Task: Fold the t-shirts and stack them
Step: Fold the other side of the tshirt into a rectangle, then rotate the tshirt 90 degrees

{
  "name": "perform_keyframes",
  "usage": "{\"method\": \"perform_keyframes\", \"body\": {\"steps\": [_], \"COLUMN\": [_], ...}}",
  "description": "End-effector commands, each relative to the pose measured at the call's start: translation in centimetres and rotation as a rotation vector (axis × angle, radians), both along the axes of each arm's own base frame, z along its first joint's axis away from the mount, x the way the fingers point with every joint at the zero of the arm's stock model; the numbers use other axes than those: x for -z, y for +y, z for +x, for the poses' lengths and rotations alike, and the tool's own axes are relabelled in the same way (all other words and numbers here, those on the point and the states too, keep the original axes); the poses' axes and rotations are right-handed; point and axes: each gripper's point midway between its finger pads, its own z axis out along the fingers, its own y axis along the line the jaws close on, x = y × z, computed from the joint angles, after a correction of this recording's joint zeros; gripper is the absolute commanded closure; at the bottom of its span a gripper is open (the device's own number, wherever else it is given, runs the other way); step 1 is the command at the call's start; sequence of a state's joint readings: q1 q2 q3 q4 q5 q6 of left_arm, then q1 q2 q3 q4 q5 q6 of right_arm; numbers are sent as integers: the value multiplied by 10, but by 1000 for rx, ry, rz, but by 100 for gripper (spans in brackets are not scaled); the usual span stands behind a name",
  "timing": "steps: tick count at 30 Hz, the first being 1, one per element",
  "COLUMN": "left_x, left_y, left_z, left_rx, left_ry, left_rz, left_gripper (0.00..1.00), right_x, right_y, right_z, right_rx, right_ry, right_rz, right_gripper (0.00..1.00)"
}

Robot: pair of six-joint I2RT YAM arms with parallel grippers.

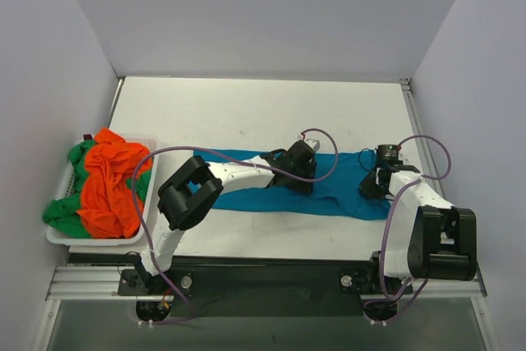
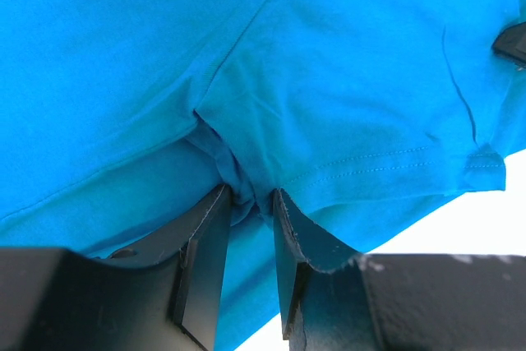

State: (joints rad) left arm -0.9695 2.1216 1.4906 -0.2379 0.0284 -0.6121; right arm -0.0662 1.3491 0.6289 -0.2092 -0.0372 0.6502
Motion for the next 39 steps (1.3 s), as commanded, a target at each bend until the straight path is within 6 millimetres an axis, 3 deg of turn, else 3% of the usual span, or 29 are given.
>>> {"method": "perform_keyframes", "body": {"steps": [1,8,15,17,18,21,24,27,28,29,30,31,35,36,39], "left_x": [0,-1,-8,-17,-20,-38,-72,-100,-103,-90,-100,-96,-67,-54,-40], "left_y": [12,13,12,9,9,7,5,11,19,33,41,51,106,128,157], "left_z": [1,0,1,2,2,4,5,5,8,1,-1,-1,-5,-1,7], "left_rx": [-2,-2,1,4,6,15,34,34,8,-13,-37,-66,-172,-210,-273], "left_ry": [-5,-4,-12,-23,-25,-49,-91,-128,-150,-127,-141,-151,-143,-128,-124], "left_rz": [36,35,24,7,3,-17,-63,-87,-67,-32,-47,-33,71,109,144], "left_gripper": [62,62,61,61,61,57,53,51,51,51,52,53,55,57,58], "right_x": [-13,-23,-16,-13,-15,-23,-39,-53,-56,-60,-62,-63,-51,-46,-33], "right_y": [-15,-17,-16,-16,-16,-15,-17,-11,-2,1,12,18,52,56,69], "right_z": [2,15,4,-3,-3,-6,-6,-10,-11,-10,-9,-8,-5,-5,-1], "right_rx": [15,7,4,6,6,5,5,-8,-37,-40,-70,-85,-161,-166,-195], "right_ry": [-1,-20,10,17,7,-9,-41,-74,-84,-104,-112,-115,-99,-93,-63], "right_rz": [-71,-73,-73,-73,-73,-71,-81,-79,-80,-84,-80,-84,-53,-49,-40], "right_gripper": [100,100,100,92,82,65,55,54,54,54,54,54,55,55,56]}}
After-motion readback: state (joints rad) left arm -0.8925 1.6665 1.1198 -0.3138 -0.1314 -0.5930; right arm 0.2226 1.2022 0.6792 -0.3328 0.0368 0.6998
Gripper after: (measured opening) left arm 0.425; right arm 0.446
